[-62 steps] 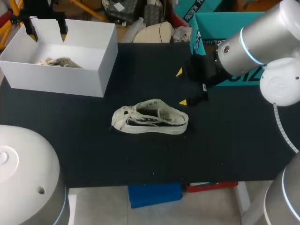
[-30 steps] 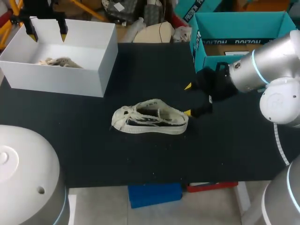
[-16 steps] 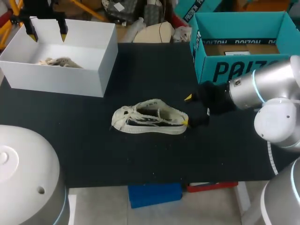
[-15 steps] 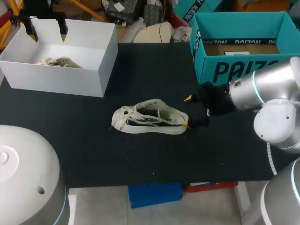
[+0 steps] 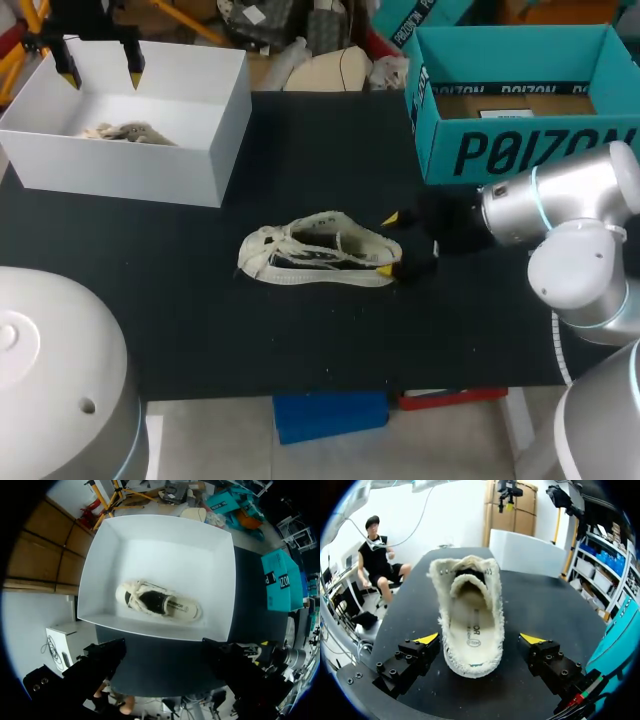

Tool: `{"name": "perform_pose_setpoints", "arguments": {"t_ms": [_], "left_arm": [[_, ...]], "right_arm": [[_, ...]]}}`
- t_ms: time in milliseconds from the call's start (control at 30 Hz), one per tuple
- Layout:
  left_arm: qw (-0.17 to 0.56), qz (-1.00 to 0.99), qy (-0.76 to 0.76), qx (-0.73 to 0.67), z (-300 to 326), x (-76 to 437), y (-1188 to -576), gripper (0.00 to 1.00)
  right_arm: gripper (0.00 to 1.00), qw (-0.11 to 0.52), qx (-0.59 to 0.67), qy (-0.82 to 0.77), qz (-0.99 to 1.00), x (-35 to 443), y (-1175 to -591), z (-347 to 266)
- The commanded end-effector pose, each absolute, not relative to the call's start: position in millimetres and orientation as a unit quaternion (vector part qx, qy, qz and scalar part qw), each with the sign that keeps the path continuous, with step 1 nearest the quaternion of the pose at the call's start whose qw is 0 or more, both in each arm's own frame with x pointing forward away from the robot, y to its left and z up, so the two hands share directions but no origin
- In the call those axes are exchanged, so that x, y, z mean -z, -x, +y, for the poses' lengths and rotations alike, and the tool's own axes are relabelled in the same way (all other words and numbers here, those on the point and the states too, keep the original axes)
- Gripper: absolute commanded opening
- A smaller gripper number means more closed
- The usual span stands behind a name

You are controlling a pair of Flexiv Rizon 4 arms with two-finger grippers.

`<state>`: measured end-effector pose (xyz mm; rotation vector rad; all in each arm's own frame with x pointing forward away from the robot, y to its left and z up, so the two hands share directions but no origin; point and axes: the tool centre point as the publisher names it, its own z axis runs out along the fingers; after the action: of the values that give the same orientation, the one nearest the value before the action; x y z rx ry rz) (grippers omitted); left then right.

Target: Take the shoe out of the shoebox, open the shoe tongue, remove and reinsert the insole, then place the shoe into the shoebox

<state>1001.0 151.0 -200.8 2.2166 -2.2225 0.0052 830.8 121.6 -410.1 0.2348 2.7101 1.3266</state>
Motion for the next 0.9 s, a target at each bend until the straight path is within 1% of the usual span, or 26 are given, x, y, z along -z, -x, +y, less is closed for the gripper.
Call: {"name": "perform_pose_setpoints", "arguments": {"t_ms": [33,367,900], "left_arm": [[0.001,-0.708,-0.707,-0.001,150.6,200.3,-1000.8,1.0],[0.001,-0.708,-0.707,-0.001,150.6,200.3,-1000.8,1.0],[0.001,-0.708,-0.707,-0.001,150.6,200.3,-1000.8,1.0]], "right_arm": [[1.0,0.05,-0.451,-0.073,0.888,419.3,-833.6,129.9],[1.0,0.038,-0.471,-0.074,0.878,431.2,-824.6,143.6],[1.0,0.029,-0.493,-0.076,0.866,444.6,-824.5,149.0]]}}
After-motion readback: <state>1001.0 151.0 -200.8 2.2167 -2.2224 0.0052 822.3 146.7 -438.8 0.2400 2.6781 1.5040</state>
